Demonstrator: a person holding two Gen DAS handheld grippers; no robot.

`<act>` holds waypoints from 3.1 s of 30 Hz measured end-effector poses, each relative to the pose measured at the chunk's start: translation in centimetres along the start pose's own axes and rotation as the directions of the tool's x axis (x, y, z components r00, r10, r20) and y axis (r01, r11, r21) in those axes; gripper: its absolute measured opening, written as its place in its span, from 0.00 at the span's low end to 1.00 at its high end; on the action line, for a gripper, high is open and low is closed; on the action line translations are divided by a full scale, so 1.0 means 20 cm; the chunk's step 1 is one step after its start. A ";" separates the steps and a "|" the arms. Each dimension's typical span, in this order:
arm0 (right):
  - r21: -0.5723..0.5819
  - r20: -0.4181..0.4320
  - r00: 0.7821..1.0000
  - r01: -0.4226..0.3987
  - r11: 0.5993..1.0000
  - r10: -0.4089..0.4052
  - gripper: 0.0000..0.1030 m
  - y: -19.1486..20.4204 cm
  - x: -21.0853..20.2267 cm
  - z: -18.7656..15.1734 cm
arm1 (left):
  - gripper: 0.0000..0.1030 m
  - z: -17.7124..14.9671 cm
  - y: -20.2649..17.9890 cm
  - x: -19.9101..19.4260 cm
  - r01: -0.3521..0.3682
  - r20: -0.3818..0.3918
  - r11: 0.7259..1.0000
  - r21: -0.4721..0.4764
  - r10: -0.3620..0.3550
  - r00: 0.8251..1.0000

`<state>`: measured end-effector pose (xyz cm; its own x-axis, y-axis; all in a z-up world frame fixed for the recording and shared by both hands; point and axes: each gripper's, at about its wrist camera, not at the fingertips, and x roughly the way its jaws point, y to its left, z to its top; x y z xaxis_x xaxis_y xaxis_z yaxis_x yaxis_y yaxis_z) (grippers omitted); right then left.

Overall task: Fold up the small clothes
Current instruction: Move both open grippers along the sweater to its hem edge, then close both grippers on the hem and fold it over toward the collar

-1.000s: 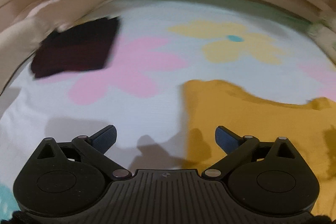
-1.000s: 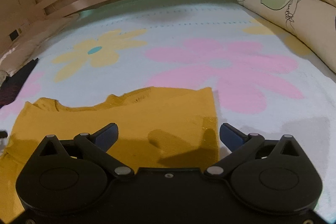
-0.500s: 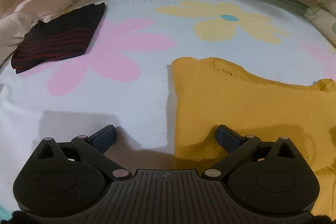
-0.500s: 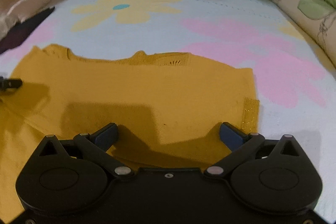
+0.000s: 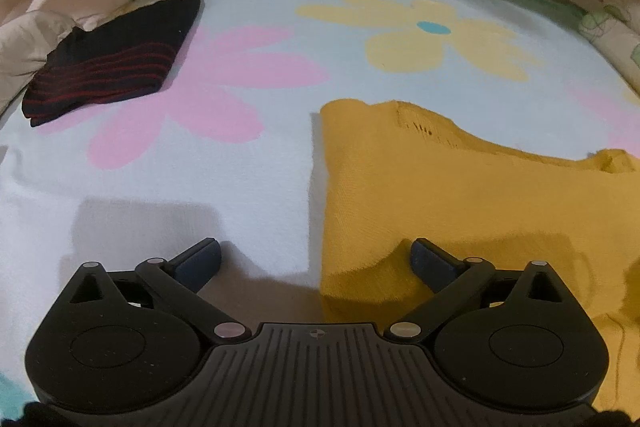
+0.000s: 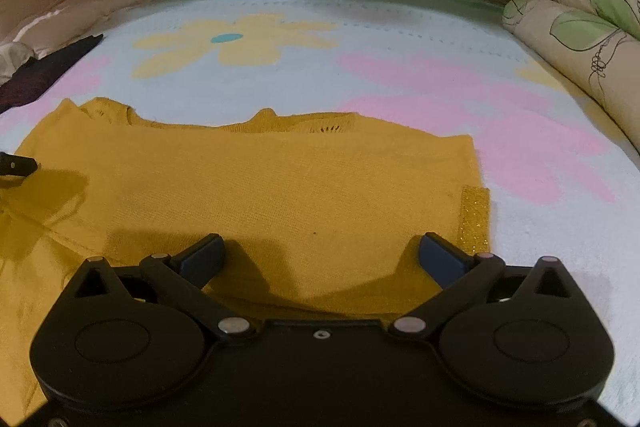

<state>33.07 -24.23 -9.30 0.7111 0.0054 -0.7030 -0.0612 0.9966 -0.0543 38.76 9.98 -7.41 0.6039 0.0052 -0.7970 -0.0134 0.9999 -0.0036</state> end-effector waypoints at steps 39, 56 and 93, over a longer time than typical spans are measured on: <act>0.035 -0.234 0.971 -0.044 0.998 0.051 1.00 0.13 -0.88 -0.77 | 0.92 -0.99 -0.06 -0.88 0.137 -0.155 0.983 0.124 -0.117 0.981; 0.517 -0.144 0.925 -0.233 0.824 0.352 1.00 -0.22 -1.03 -0.93 | 0.92 -1.05 0.20 -1.01 0.183 -0.115 0.976 -0.120 -0.197 0.974; 0.564 -0.162 0.901 -0.250 0.787 0.403 0.16 -0.28 -1.01 -0.98 | 0.05 -1.09 0.26 -1.01 0.263 -0.089 0.936 -0.235 -0.290 0.953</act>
<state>5.35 -31.50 -8.61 0.5022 0.3932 -0.7702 0.1689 0.8288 0.5334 9.11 14.87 -4.59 0.5081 -0.2861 -0.8124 -0.0413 0.9340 -0.3548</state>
